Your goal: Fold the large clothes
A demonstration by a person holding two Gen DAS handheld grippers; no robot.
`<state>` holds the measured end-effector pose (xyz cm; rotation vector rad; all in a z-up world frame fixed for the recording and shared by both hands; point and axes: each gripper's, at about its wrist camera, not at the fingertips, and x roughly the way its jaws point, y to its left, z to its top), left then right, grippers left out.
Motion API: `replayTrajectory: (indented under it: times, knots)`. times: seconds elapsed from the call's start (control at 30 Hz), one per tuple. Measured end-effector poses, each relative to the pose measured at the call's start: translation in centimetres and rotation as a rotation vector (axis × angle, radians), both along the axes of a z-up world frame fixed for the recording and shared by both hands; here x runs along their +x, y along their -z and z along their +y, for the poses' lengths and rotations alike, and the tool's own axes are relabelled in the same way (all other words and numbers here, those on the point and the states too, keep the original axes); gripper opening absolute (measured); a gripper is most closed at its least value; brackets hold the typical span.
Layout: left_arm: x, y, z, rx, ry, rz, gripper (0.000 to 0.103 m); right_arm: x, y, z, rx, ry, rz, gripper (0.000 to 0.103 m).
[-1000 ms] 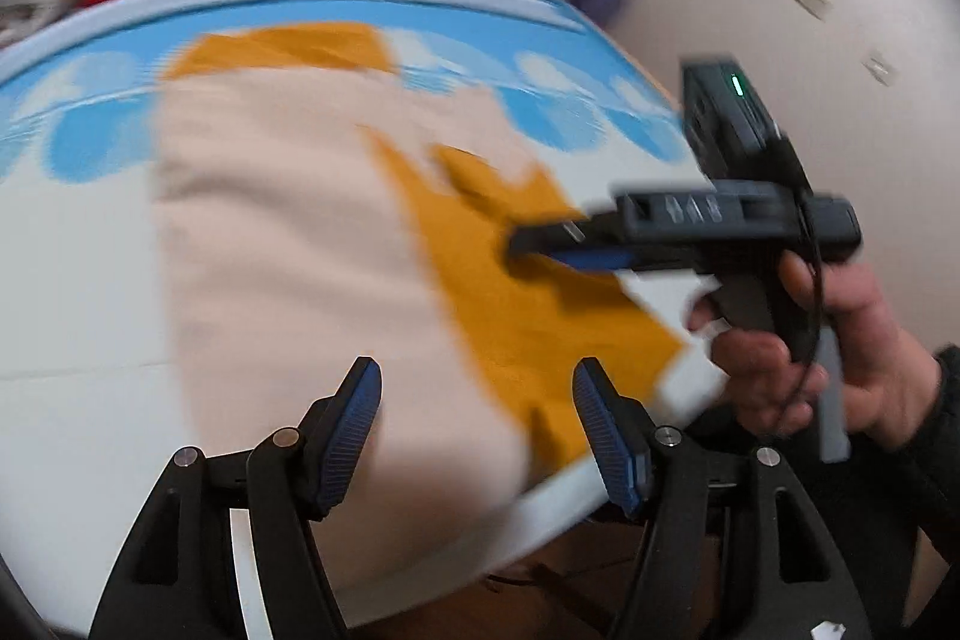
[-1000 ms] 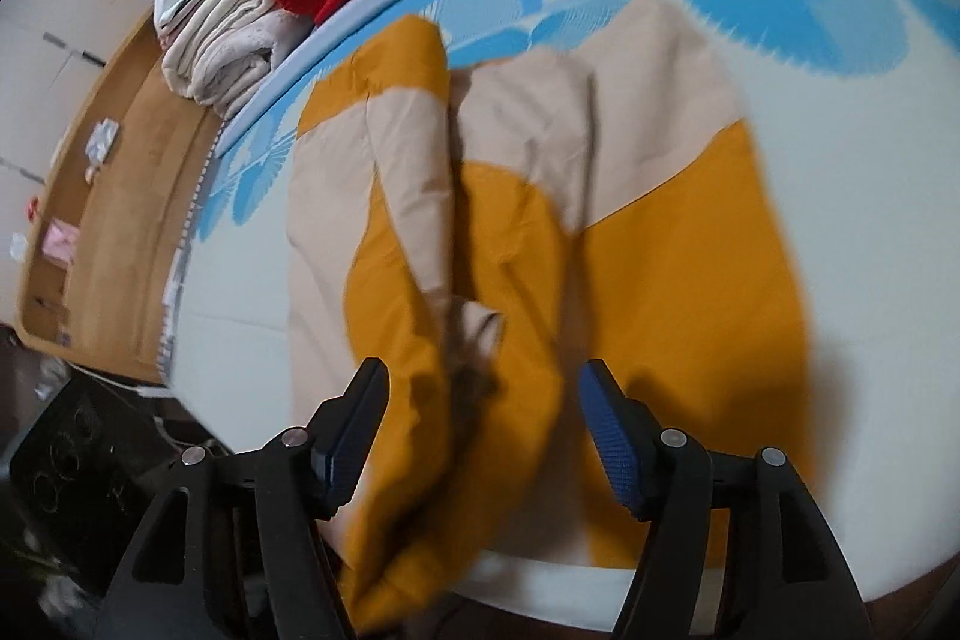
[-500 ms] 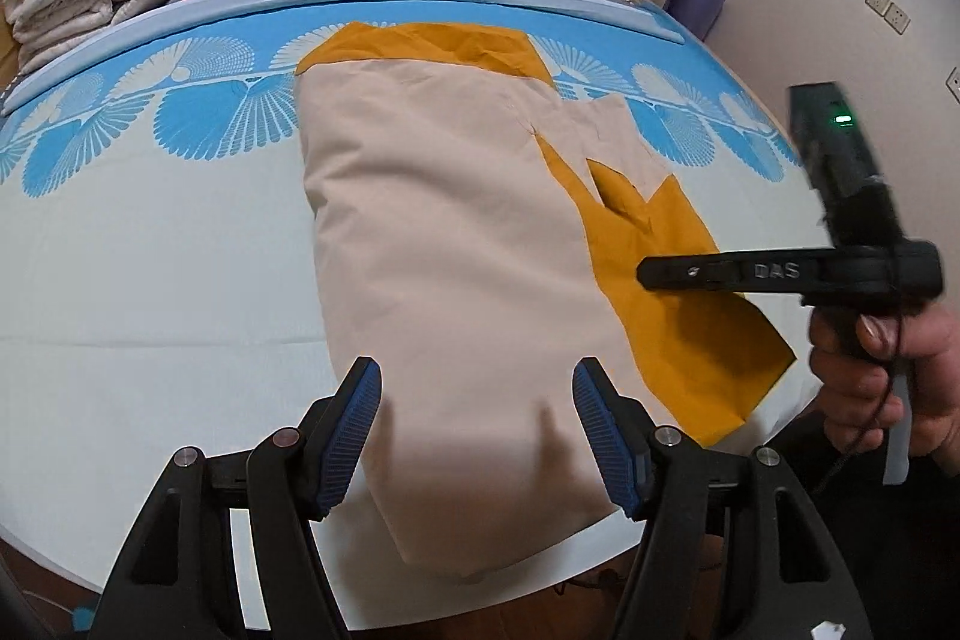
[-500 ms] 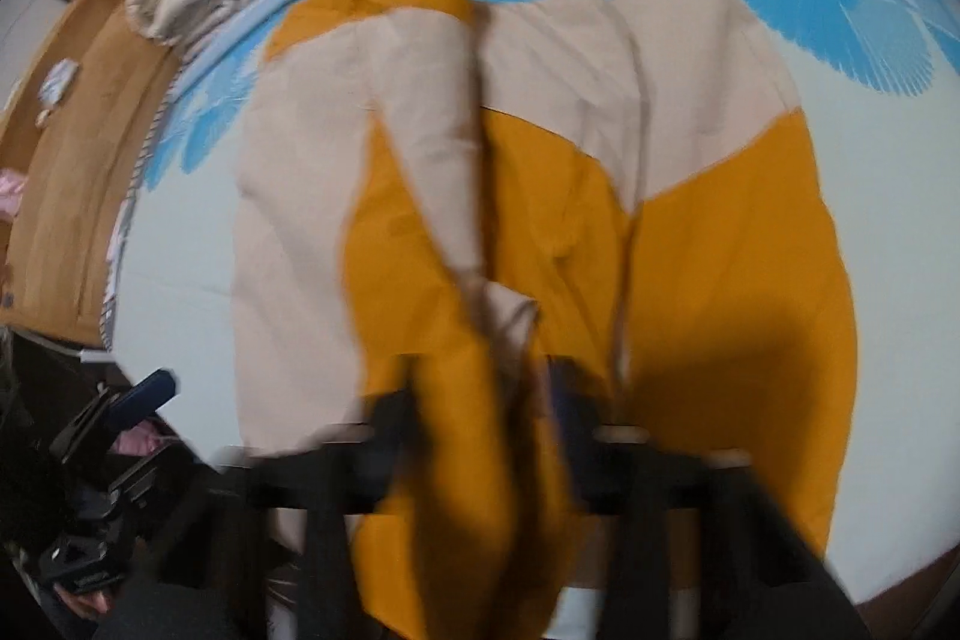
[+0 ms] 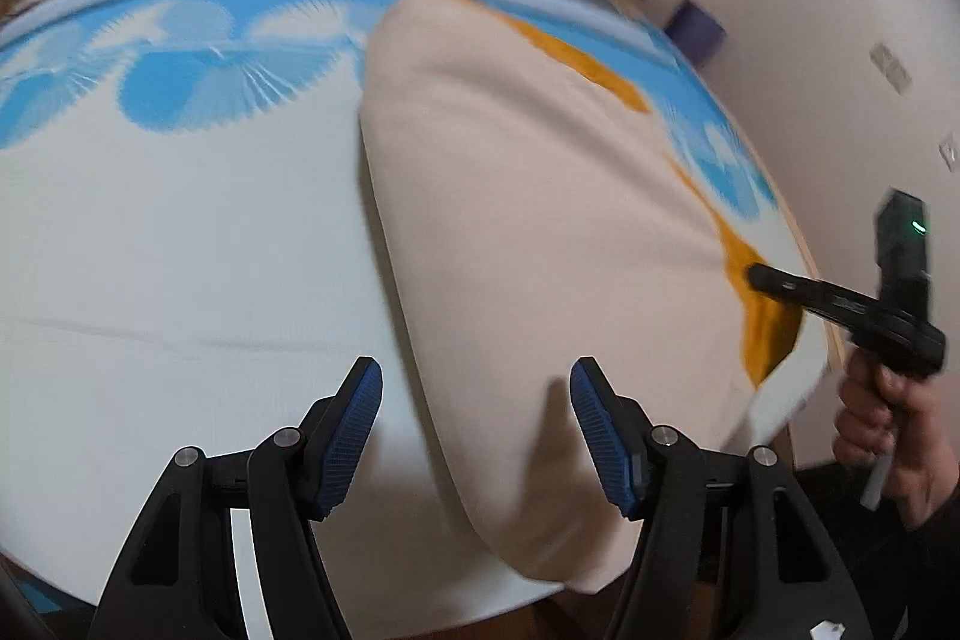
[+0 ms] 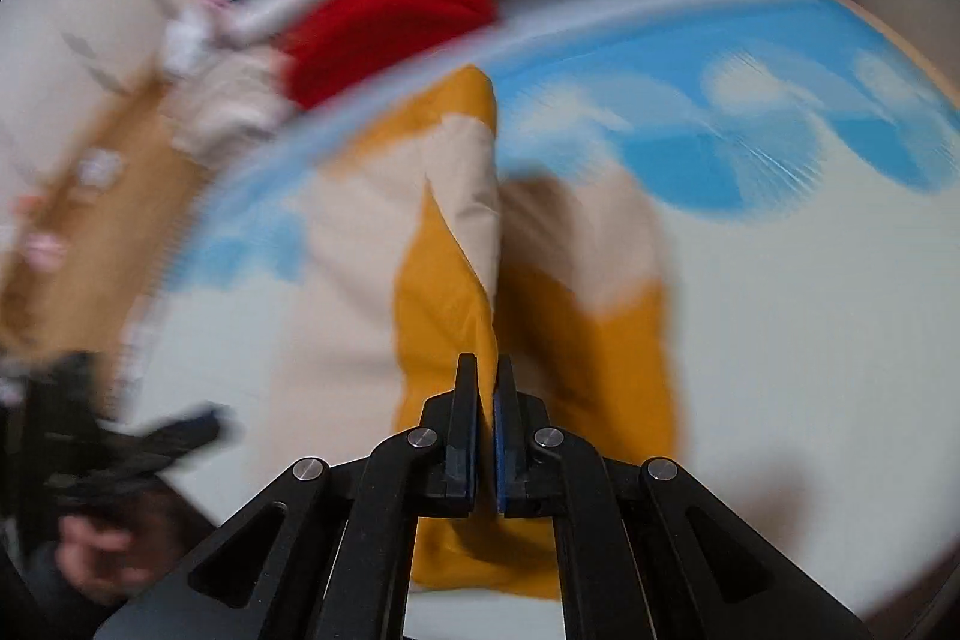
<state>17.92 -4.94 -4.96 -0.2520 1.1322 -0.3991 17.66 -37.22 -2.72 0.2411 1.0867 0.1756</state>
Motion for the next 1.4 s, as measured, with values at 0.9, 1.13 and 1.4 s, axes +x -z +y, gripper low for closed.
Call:
replayTrajectory:
  times: [0.9,1.13,1.4]
  knots:
    - [5.6,8.0,-1.3,-0.238,-0.145,0.229,0.078,1.0,9.1,-2.4,-0.081,0.137,0.327,0.064]
    - [7.4,7.8,-1.4,-0.267,-0.162,0.192,0.058,3.0,9.5,-1.5,0.008,0.127,0.348,0.032]
    - [9.7,2.5,4.4,-0.162,-0.258,0.065,0.046,7.7,6.6,3.4,0.124,0.114,0.171,0.016]
